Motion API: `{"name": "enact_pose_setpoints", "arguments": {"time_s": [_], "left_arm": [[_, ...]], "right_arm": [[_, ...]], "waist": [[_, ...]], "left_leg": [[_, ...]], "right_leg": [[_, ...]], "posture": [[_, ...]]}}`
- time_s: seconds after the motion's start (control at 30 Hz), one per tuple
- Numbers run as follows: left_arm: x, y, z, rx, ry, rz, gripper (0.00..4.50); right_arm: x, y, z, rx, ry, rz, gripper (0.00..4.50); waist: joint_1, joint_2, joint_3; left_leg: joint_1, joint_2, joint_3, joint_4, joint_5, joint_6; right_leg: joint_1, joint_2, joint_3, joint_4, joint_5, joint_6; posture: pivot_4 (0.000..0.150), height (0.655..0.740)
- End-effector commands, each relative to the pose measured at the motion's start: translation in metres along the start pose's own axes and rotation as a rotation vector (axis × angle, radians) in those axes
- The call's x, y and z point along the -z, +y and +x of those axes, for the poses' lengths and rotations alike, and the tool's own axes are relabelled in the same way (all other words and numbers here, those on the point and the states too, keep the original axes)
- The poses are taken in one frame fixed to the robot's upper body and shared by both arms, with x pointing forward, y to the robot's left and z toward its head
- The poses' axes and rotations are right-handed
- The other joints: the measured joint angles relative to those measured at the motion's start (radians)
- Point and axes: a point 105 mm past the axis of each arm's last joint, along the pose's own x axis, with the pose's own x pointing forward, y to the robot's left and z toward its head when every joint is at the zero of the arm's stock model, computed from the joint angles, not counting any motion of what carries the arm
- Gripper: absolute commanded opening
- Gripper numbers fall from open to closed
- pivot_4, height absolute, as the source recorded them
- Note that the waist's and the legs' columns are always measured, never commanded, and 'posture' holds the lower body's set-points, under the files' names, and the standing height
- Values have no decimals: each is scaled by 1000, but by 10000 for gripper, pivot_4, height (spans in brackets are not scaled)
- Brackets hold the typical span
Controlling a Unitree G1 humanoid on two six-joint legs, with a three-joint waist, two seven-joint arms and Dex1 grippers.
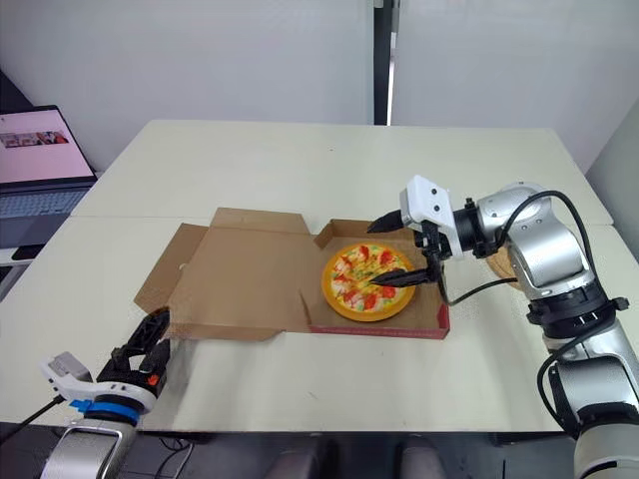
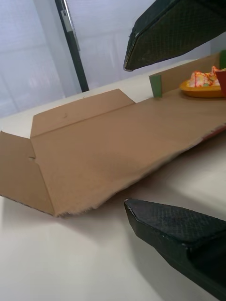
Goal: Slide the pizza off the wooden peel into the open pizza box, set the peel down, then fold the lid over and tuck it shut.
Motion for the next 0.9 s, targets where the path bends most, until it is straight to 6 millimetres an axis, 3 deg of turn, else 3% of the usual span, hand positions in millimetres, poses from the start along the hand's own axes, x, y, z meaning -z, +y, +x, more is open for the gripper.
{"name": "enact_pose_setpoints", "arguments": {"time_s": [0.03, 0.13, 0.43, 0.57, 0.7, 0.9], "left_arm": [[-1, -2, 3, -3, -2, 21, 45000], [2, -3, 5, -5, 1, 20, 39280], [5, 5, 12, -28, -1, 18, 10661], [1, 5, 11, -31, -12, 41, 208], [-3, 1, 8, -26, -27, 62, 208], [-4, -20, 2, 35, -18, 155, 208]], "right_arm": [[-14, -2, -3, 3, -15, -66, 44652], [-14, -2, -3, 2, -14, -66, 45000], [-15, -3, -3, 8, -18, -63, 45000], [-16, -2, -3, 8, -19, -63, 45000], [-16, -3, -3, 15, -20, -63, 45000], [-14, -12, -3, 99, -25, -61, 45000]], "waist": [[-1, 0, 0], [-3, 0, 0], [-4, 0, 0], [-4, 0, 0], [-4, 0, 0], [-4, 0, 0]], "left_leg": [[0, 0, 0, 0, 0, 0], [0, 0, 0, 0, 0, 0], [0, 0, 0, 0, 0, 0], [0, 0, 0, 0, 0, 0], [0, 0, 0, 0, 0, 0], [0, 0, 0, 0, 0, 0]], "right_leg": [[0, 0, 0, 0, 0, 0], [0, 0, 0, 0, 0, 0], [0, 0, 0, 0, 0, 0], [0, 0, 0, 0, 0, 0], [0, 0, 0, 0, 0, 0], [0, 0, 0, 0, 0, 0]], "posture": [[1500, 7281], [1500, 7281], [1500, 7281], [1500, 7281], [1500, 7281], [1500, 7281]]}}
